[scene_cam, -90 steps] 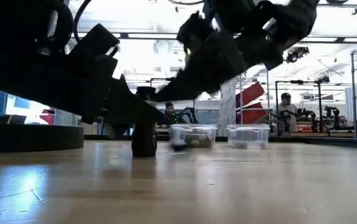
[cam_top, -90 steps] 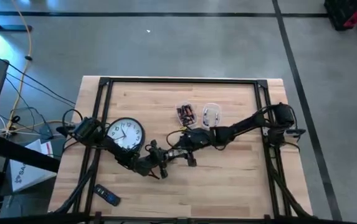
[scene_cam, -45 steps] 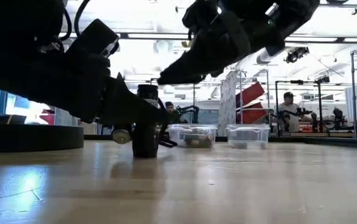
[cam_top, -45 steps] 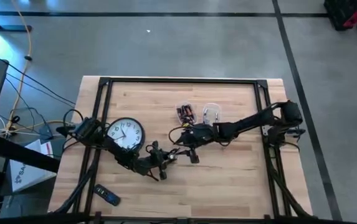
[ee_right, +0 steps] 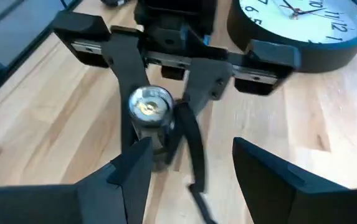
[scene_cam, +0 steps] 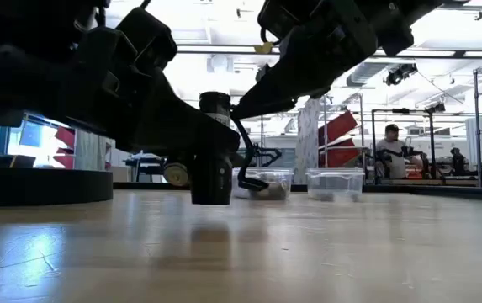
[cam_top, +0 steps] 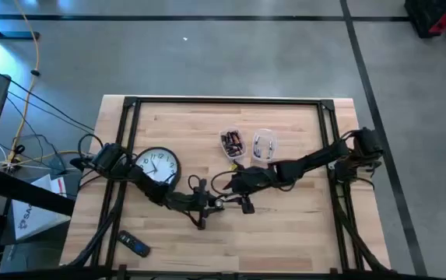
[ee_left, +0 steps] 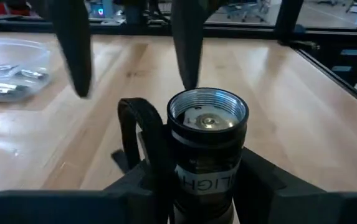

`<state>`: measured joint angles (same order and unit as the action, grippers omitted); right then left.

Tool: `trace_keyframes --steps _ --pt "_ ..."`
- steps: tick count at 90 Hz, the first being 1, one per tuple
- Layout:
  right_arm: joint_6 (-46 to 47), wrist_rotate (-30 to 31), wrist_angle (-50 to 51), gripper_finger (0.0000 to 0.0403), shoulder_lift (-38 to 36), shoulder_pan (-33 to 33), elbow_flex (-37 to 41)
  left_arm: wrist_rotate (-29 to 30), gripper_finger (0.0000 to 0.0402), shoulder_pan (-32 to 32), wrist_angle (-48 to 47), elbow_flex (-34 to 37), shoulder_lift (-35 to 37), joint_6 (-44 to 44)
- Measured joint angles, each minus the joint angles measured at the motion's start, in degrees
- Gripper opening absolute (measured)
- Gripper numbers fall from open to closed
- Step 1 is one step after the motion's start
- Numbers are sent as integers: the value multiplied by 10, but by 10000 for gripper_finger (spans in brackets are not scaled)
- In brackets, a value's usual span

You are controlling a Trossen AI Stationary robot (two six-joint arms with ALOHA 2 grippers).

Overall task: Insert battery
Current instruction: Close the lid of the black flashlight

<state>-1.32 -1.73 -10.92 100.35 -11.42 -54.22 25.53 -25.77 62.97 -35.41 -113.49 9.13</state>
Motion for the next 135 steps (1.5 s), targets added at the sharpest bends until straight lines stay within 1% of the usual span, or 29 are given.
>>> trace_keyframes --steps 17,26,38,46,50,59,72,91,98,111,123,135 --pt "9 3 -6 144 14 3 0 -20 104 7 -1 -15 0 -28" --pt "9 19 -7 117 14 5 0 -30 104 10 -4 -19 1 -38" --pt "9 24 -5 67 14 5 0 -29 104 10 -15 -19 1 -37" --pt "8 11 -7 20 13 5 0 -26 104 10 -18 -19 1 -34" --pt "8 2 -11 9 13 5 0 -25 104 10 -18 -19 0 -34" --pt "13 -16 -40 4 13 5 -1 -23 104 10 -21 -19 -2 -33" --pt "6 -23 -38 0 13 5 -29 -17 104 12 -18 -19 -7 -32" --pt "-17 -23 -1 0 13 1 -87 -11 104 14 -18 -19 -21 -21" --pt "-22 -15 23 0 12 -4 -104 -7 104 14 -14 -20 -27 -17" --pt "-20 43 91 0 -9 -13 -114 -1 104 13 -7 -21 -38 -8" --pt "9 102 156 0 -44 -24 -114 1 104 11 -8 -21 -40 -2" --pt "30 151 190 0 -87 -45 -114 1 104 9 -11 -21 -40 0"
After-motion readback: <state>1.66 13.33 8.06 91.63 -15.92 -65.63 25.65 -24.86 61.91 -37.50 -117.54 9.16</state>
